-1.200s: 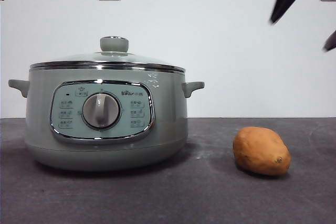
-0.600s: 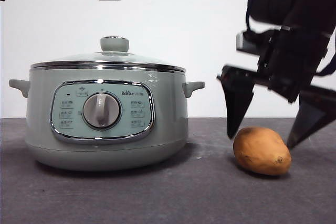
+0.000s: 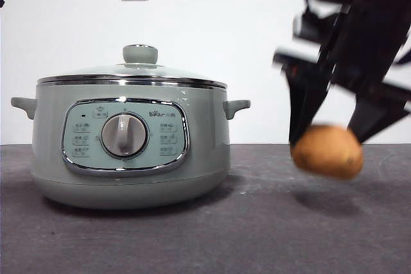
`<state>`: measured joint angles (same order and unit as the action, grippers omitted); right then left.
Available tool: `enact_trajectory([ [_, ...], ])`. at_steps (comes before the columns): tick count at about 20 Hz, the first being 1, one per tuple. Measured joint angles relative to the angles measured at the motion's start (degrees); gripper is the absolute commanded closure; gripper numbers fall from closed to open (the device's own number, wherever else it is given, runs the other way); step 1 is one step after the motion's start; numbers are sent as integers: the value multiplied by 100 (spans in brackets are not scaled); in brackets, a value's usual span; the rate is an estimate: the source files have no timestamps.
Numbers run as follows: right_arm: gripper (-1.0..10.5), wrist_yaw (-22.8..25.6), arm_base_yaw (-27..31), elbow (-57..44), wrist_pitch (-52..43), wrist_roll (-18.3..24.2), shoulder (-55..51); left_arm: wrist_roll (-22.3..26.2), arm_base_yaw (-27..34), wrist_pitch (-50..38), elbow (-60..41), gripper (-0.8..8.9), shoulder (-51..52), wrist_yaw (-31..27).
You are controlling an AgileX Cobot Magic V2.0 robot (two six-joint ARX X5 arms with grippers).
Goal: Pick up the potato,open the lid,put the potato in the pot,close the lid
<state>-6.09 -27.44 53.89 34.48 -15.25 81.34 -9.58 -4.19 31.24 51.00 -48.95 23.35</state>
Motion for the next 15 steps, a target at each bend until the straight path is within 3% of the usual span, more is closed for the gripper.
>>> enact_trajectory([
  [6,958,-96,-72,0,1005,2,-1631,13,-509,-691,50,463,-376,195],
  [12,958,-87,-72,0,1248,0,-2297,435,-1810,-767,1185,468,-1954,-1073],
  [15,958,-85,-72,0,1432,0,-2302,656,-2194,-885,1510,468,-2662,-1438],
])
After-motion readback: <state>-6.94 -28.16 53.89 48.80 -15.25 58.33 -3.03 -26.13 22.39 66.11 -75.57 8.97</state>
